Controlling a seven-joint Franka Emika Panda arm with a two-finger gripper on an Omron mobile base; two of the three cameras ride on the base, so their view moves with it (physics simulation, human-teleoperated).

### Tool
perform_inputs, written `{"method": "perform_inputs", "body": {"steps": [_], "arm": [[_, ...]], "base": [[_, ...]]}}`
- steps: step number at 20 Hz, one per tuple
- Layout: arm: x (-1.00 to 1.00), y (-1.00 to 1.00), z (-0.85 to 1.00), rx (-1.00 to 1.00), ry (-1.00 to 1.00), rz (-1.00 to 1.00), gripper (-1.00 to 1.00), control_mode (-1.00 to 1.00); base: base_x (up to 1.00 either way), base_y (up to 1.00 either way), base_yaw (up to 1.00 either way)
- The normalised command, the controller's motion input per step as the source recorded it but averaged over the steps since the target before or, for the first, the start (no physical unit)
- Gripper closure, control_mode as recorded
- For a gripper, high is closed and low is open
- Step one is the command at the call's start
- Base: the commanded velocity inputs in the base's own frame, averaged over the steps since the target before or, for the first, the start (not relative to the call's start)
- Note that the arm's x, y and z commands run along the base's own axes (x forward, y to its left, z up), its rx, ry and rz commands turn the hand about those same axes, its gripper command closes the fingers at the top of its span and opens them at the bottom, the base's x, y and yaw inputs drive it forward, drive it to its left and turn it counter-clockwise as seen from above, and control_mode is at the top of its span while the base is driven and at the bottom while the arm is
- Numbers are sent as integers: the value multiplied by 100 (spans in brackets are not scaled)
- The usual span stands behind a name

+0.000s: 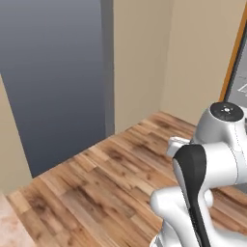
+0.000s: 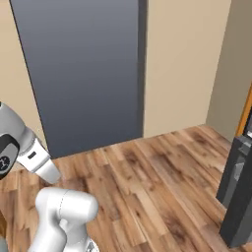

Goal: Pick the apple and pear from the fridge and place them inside the tupperware on the counter.

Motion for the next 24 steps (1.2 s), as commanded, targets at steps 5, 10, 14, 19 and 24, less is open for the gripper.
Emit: {"method": "perform_inputs", "body": {"steps": [5,10,14,19,24], "arm": [[0,0,0,0,0,0,-100,100],[0,0,0,0,0,0,-100,100],[0,0,0,0,0,0,-100,100],[0,0,0,0,0,0,-100,100],[0,0,0,0,0,0,-100,100]], "base": [[79,18,-24],[78,33,-64],[80,21,-91],[79,11,-99],[96,10,-63]]}}
